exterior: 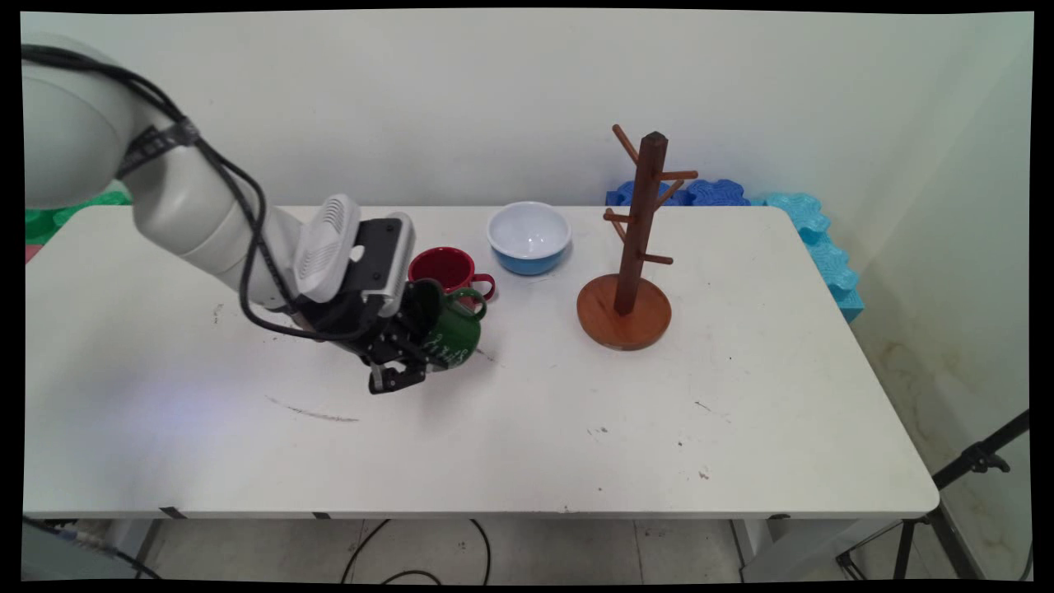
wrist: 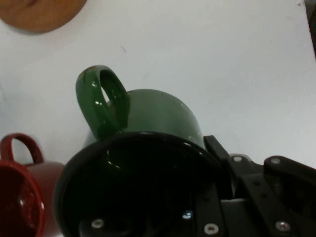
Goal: Place the picked object on the table
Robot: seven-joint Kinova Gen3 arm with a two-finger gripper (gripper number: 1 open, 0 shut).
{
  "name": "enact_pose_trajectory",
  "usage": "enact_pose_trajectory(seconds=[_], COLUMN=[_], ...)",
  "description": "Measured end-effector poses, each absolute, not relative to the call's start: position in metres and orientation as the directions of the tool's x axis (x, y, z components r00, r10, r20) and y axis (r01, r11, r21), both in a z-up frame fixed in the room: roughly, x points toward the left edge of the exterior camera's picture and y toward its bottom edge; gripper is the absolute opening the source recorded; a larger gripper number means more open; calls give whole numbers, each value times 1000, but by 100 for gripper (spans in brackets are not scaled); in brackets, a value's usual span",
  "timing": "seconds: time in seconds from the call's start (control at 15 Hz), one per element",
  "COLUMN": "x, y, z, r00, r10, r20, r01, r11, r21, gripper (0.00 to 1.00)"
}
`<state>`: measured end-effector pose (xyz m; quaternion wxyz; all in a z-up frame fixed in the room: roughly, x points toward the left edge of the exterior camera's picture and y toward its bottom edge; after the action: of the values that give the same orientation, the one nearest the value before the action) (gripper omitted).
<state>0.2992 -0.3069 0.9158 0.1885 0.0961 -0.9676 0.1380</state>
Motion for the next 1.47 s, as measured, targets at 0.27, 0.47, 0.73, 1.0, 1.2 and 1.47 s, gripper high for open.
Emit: enact_pose_trajectory(seconds=[0.27, 0.47, 0.73, 1.0, 1.2, 1.47], x=[286, 280, 275, 270, 267, 261], y=[-323, -332, -342, -350, -357, -367], z=[909, 903, 893, 885, 879, 872], r00=[-937, -950, -963, -966, -966, -965], r10=[-93, -91, -124, -161, -185, -202], r20=[338, 299, 239, 202, 180, 167], r01=[-185, -168, -175, -196, -211, -222], r11=[950, 956, 963, 967, 968, 968], r21=[-251, -242, -204, -166, -138, -112], gripper=[0, 0, 0, 0, 0, 0])
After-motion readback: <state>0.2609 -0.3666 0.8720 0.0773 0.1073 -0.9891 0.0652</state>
